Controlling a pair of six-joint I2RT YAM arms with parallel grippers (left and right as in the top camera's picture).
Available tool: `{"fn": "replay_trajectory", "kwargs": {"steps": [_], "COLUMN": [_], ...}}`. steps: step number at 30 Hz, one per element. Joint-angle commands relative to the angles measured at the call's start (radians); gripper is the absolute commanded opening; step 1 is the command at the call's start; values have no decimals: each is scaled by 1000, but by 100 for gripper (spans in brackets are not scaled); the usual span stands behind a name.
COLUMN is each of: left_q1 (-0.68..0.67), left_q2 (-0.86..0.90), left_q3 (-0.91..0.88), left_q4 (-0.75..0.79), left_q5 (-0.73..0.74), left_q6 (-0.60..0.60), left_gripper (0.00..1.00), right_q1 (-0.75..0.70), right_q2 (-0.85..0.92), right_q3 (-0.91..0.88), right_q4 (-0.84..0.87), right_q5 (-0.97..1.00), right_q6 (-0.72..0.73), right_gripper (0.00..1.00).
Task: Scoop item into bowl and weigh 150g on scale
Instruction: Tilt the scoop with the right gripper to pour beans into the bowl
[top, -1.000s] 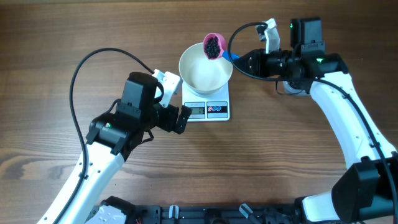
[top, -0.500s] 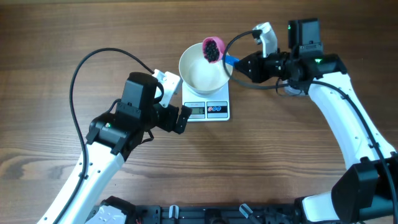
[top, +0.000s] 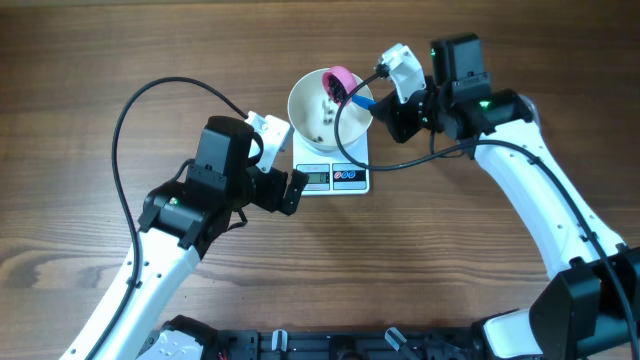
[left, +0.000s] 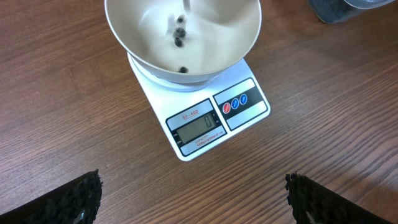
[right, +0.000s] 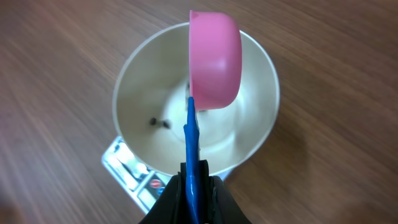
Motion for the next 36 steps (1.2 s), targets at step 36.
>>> {"fn": "replay_trajectory", "kwargs": {"steps": [36], "left_q1": [-5], "left_q2": [3], "left_q3": [-6], "left_q4": [3], "left_q5": [16], "left_q6": [1], "left_gripper": [100], "right_q1": [120], "right_q2": [-21], "right_q3": [-7], "right_q4": [99], "right_q5": [281], "right_q6": [-249], "right_gripper": [4]}}
